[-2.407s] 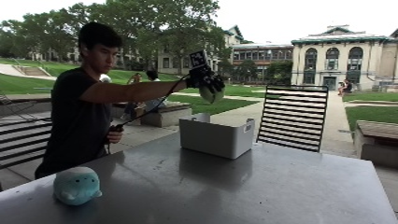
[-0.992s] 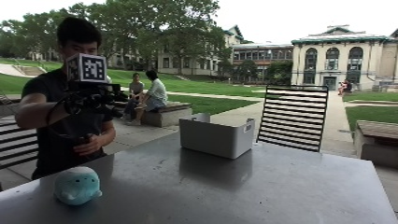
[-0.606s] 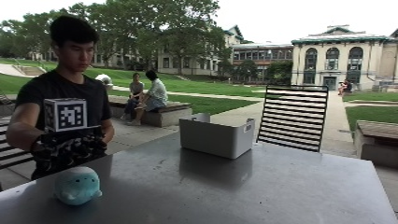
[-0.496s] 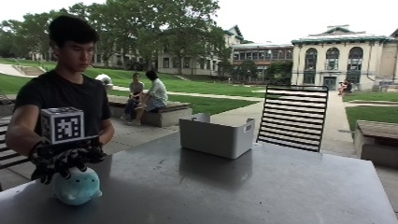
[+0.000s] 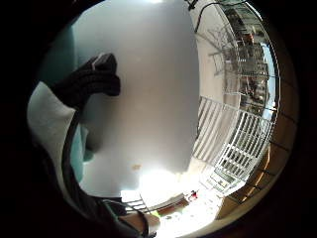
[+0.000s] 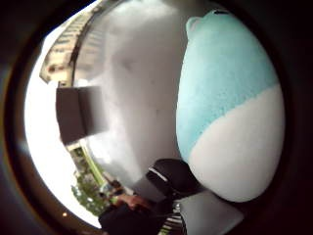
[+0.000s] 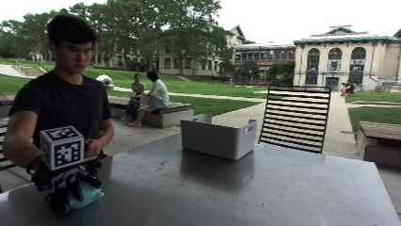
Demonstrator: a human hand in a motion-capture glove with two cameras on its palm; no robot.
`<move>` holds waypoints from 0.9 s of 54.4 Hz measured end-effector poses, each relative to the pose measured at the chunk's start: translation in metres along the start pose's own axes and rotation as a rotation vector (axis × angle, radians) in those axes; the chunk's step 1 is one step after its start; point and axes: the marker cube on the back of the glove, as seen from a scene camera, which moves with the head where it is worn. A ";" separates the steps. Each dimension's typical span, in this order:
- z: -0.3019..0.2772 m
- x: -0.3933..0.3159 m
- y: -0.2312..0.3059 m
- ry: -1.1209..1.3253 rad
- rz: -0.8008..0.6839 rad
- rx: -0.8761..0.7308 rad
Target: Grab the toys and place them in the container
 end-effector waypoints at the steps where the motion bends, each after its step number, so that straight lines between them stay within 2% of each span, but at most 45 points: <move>1: 0.000 0.000 0.000 0.000 0.004 0.005; 17: -0.007 -0.005 0.005 -0.028 0.050 0.125; 26: -0.031 -0.024 0.004 -0.010 0.108 0.165; 32: -0.087 -0.075 0.010 -0.022 0.094 0.269; 40: -0.197 -0.161 0.008 -0.041 -0.049 0.411; 49: -0.285 -0.273 0.013 -0.054 -0.171 0.526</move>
